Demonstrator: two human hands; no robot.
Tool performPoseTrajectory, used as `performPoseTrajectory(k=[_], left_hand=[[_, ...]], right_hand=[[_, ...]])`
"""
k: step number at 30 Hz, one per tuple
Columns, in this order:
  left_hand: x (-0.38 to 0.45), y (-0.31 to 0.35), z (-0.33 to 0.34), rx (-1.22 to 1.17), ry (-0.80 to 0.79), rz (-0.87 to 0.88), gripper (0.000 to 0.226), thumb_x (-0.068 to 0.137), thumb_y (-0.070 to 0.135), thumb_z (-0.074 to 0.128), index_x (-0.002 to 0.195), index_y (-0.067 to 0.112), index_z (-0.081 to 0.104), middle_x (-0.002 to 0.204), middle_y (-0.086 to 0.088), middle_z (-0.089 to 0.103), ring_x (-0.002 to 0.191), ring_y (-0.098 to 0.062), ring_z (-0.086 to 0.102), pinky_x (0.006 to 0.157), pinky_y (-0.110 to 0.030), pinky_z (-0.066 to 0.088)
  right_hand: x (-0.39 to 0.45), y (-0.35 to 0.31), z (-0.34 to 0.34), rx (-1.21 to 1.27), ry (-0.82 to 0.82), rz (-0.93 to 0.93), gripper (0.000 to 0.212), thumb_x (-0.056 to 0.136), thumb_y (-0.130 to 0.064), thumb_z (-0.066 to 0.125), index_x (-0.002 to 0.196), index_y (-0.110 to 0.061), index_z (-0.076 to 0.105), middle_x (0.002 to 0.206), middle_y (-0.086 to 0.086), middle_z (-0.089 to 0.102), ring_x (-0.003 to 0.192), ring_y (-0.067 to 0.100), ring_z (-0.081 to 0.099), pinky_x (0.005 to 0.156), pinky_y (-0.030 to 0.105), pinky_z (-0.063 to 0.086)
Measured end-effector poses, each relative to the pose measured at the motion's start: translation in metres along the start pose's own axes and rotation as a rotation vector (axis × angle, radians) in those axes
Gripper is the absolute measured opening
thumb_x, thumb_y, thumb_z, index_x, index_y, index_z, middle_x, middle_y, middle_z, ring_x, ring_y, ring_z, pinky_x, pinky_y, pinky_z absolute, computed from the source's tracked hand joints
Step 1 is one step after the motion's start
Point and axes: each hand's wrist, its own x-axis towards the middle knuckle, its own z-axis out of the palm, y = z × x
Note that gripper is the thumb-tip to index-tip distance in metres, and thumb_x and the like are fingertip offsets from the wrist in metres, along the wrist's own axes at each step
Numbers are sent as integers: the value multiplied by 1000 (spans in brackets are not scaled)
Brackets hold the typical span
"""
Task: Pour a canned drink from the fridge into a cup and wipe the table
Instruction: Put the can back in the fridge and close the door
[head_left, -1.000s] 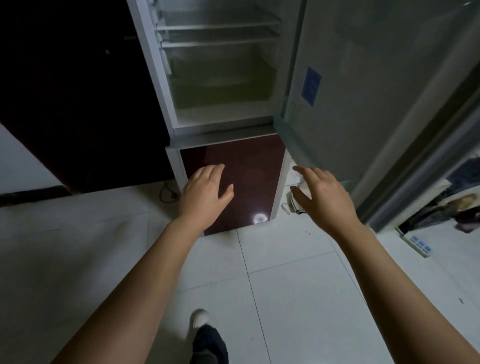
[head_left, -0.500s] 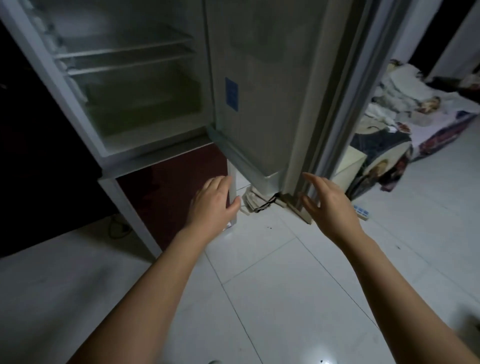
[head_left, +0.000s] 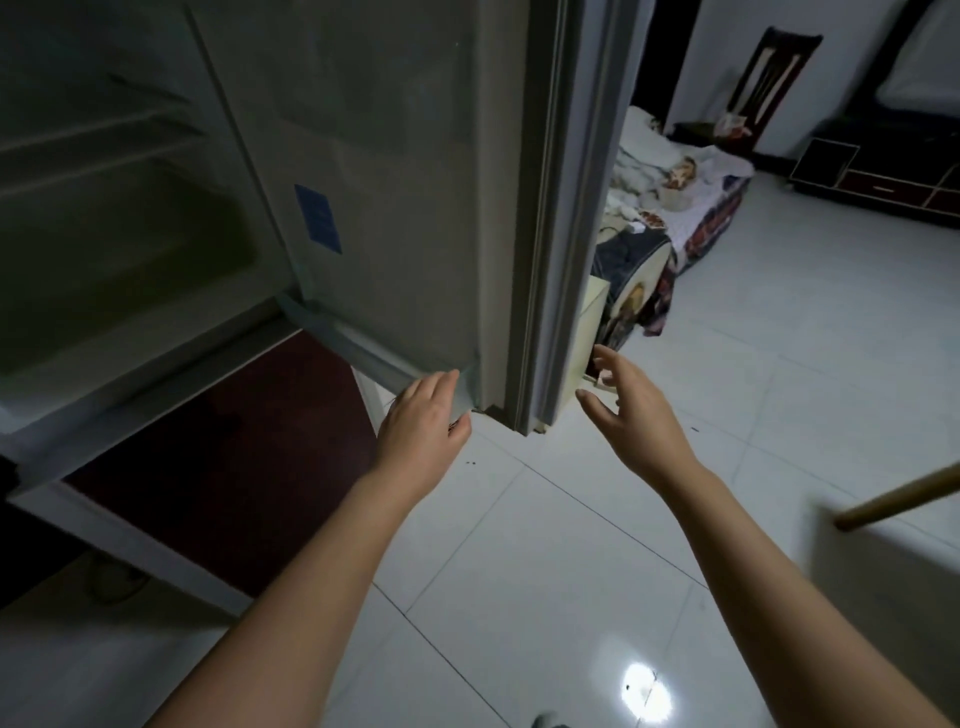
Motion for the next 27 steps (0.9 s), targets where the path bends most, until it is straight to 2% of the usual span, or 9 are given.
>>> performPoseTrajectory(k=[6, 10, 12, 14, 17, 20, 24, 27], left_hand=[[21, 0, 21, 25, -26, -90, 62, 94, 25, 45, 147, 9, 16, 155, -5, 19, 143, -18, 13, 115, -30, 13], [28, 4, 31, 43, 1, -204, 59, 93, 24, 45, 145, 9, 22, 152, -6, 26, 141, -19, 17, 114, -30, 13], [28, 5, 35, 59, 29, -243, 57, 92, 23, 47, 143, 8, 27, 149, -6, 32, 140, -20, 21, 114, -31, 15], [26, 6, 38, 78, 56, -269, 55, 92, 22, 46, 142, 9, 30, 147, -5, 34, 140, -19, 22, 114, -31, 13], [22, 8, 44, 83, 84, -304, 55, 92, 22, 45, 143, 11, 28, 150, -2, 31, 143, -16, 16, 115, -30, 9], [17, 10, 47, 69, 121, -335, 56, 91, 20, 48, 143, 12, 29, 151, -3, 29, 143, -17, 15, 115, -29, 10], [9, 10, 47, 53, 155, -417, 56, 91, 18, 48, 144, 17, 29, 155, -5, 19, 144, -19, 11, 115, -31, 14], [3, 8, 47, 64, 161, -495, 56, 92, 21, 45, 145, 23, 25, 156, -4, 10, 144, -19, 6, 114, -32, 15]], right_hand=[[40, 14, -1, 122, -60, -13, 62, 94, -24, 47, 147, -20, 13, 150, 5, 32, 133, 22, 37, 108, 42, 35], [71, 19, -7, 199, -88, -96, 58, 96, -14, 40, 147, -22, 12, 150, 2, 32, 132, 19, 37, 108, 36, 34], [83, 17, -13, 272, -118, -164, 57, 96, -10, 40, 146, -23, 17, 145, -2, 38, 128, 11, 40, 105, 29, 36], [93, 14, -16, 336, -145, -247, 53, 95, -7, 42, 142, -26, 26, 131, -11, 44, 118, 2, 42, 97, 21, 38], [102, 14, -15, 410, -137, -296, 46, 94, -10, 46, 135, -27, 34, 120, -18, 47, 108, -2, 48, 93, 21, 41], [105, 16, -12, 492, -139, -335, 40, 95, -12, 46, 127, -33, 37, 112, -25, 51, 103, -10, 52, 89, 14, 41], [114, 12, -11, 525, -98, -404, 25, 97, -19, 41, 122, -22, 47, 102, -27, 53, 95, -12, 52, 80, 5, 38], [117, 11, -9, 541, -115, -477, 33, 96, -25, 35, 120, -8, 50, 100, -25, 53, 94, -10, 50, 78, 7, 36]])
